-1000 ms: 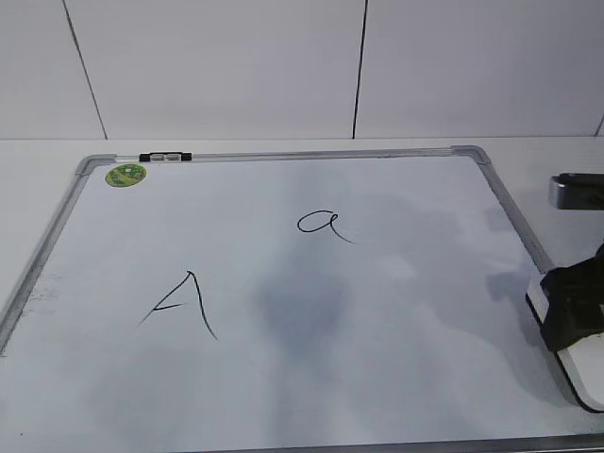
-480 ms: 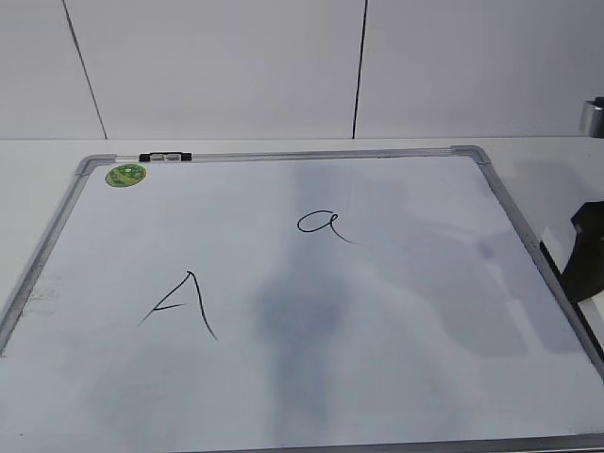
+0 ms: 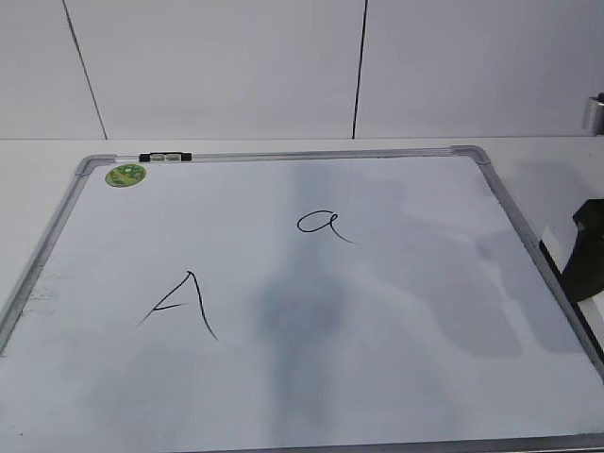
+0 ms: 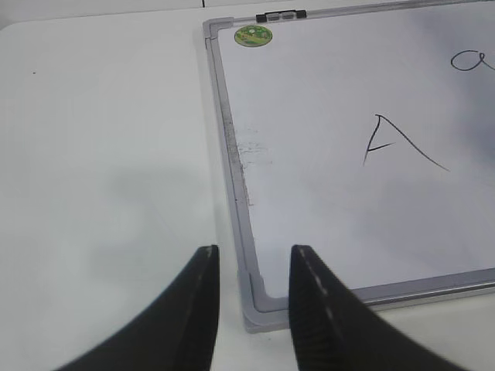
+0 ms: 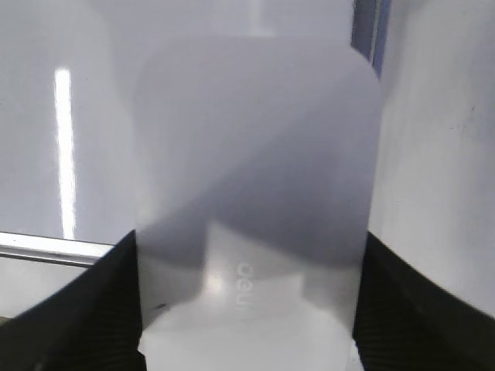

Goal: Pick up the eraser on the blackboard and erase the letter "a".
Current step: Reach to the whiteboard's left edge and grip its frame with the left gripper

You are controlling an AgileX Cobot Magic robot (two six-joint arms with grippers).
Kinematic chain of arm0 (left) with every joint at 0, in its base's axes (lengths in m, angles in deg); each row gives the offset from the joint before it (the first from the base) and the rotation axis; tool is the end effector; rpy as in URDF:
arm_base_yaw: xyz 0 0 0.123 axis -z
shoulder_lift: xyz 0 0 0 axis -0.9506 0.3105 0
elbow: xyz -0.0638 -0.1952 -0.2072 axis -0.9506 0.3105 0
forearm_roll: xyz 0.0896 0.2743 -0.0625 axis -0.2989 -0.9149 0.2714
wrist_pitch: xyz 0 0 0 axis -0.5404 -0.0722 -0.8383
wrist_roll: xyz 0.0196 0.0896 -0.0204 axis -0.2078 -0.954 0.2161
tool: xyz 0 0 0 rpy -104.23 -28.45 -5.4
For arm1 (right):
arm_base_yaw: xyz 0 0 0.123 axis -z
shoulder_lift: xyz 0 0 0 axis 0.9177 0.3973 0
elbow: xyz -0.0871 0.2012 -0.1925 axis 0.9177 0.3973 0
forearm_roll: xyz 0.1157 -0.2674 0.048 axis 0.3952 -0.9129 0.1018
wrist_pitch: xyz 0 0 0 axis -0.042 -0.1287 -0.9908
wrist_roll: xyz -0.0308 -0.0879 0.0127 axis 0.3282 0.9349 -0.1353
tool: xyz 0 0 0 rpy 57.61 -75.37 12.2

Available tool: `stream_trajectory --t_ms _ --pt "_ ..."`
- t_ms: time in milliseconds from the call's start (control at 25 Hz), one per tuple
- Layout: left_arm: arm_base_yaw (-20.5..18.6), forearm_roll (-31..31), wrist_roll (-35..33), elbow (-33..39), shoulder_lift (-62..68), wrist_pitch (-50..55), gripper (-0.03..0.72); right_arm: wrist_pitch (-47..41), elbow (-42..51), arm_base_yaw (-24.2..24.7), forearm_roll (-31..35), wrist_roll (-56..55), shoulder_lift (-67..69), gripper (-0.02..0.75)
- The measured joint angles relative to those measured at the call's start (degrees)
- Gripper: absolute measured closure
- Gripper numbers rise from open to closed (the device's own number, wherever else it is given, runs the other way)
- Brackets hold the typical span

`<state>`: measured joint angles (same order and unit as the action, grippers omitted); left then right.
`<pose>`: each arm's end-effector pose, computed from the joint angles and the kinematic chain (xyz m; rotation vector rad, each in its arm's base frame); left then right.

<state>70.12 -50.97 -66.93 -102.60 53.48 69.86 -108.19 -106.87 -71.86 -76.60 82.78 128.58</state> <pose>0.0285 -0.0131 0.2959 0.1044 2.0813 -0.1102 0.2863 0.0387 0.2591 -0.2034 2.9811 0.2027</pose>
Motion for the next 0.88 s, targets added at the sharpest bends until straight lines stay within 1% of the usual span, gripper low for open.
stream_trajectory --t_ms 400,520,720,880 --pt "0.0 1.38 0.0 0.0 0.0 0.0 0.446 -0.03 0.0 0.0 0.25 0.0 0.0 0.193" --pt "0.0 1.75 0.0 -0.22 0.0 0.0 0.417 -0.03 0.0 0.0 0.37 0.07 0.0 0.193" --pt "0.0 2.37 0.0 -3.91 2.15 0.12 0.34 -0.13 0.0 0.0 0.71 0.07 0.0 0.193" --pt "0.0 4.05 0.0 -6.74 9.25 -0.07 0.326 -0.12 0.0 0.0 0.85 0.07 0.0 0.193"
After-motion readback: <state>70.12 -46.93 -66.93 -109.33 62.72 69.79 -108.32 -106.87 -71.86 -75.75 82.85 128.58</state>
